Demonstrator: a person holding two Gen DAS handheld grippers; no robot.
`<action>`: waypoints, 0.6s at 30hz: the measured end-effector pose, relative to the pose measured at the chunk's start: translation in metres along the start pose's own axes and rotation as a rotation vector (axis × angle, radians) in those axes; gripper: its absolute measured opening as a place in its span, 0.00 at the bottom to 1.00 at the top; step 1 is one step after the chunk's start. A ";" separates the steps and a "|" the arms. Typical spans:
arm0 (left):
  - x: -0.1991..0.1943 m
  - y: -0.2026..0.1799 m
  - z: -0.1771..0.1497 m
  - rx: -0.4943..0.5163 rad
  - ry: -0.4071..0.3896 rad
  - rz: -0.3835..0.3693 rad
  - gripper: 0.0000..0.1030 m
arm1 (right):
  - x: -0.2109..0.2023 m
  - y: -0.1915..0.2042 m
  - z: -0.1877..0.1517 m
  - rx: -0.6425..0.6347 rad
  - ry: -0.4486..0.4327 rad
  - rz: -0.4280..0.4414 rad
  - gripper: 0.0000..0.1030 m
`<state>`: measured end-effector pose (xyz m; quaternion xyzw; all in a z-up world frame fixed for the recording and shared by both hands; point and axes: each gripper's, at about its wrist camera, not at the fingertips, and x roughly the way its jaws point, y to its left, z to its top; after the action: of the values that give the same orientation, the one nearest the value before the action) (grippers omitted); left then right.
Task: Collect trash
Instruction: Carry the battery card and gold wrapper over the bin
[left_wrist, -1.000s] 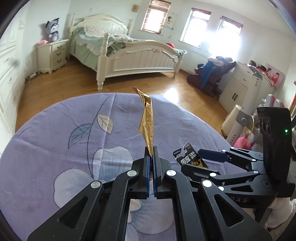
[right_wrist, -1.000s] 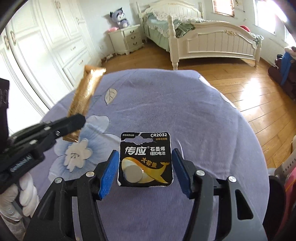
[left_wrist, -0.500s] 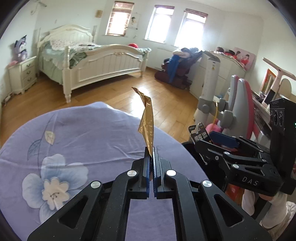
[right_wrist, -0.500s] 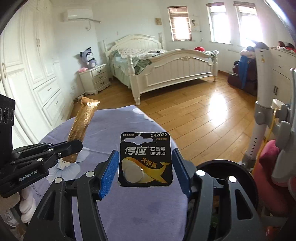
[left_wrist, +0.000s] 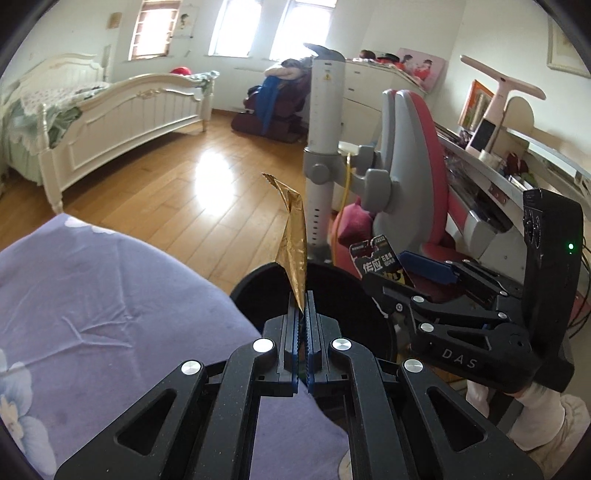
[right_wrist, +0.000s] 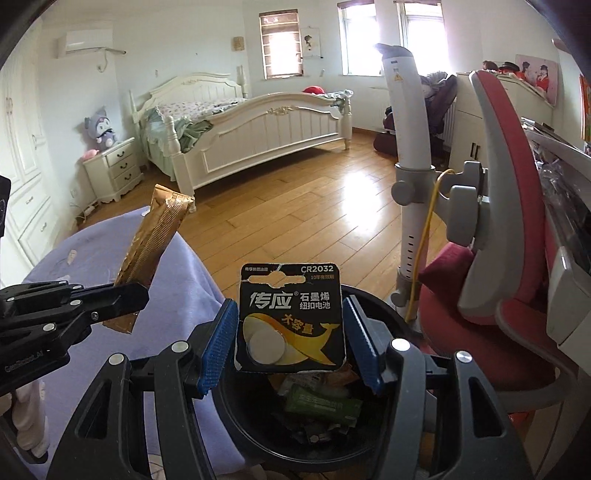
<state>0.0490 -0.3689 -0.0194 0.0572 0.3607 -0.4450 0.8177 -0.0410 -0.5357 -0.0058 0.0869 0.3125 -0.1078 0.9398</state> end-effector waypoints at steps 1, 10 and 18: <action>0.005 -0.004 0.000 0.005 0.006 -0.006 0.04 | 0.000 -0.006 -0.004 -0.002 0.002 -0.015 0.56; 0.049 -0.021 0.003 0.035 0.076 -0.008 0.04 | 0.014 -0.030 -0.018 -0.026 0.029 -0.096 0.56; 0.072 -0.022 0.002 0.043 0.122 0.003 0.04 | 0.022 -0.040 -0.022 -0.031 0.050 -0.109 0.56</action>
<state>0.0580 -0.4325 -0.0588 0.1023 0.4002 -0.4473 0.7933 -0.0464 -0.5721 -0.0409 0.0581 0.3419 -0.1519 0.9256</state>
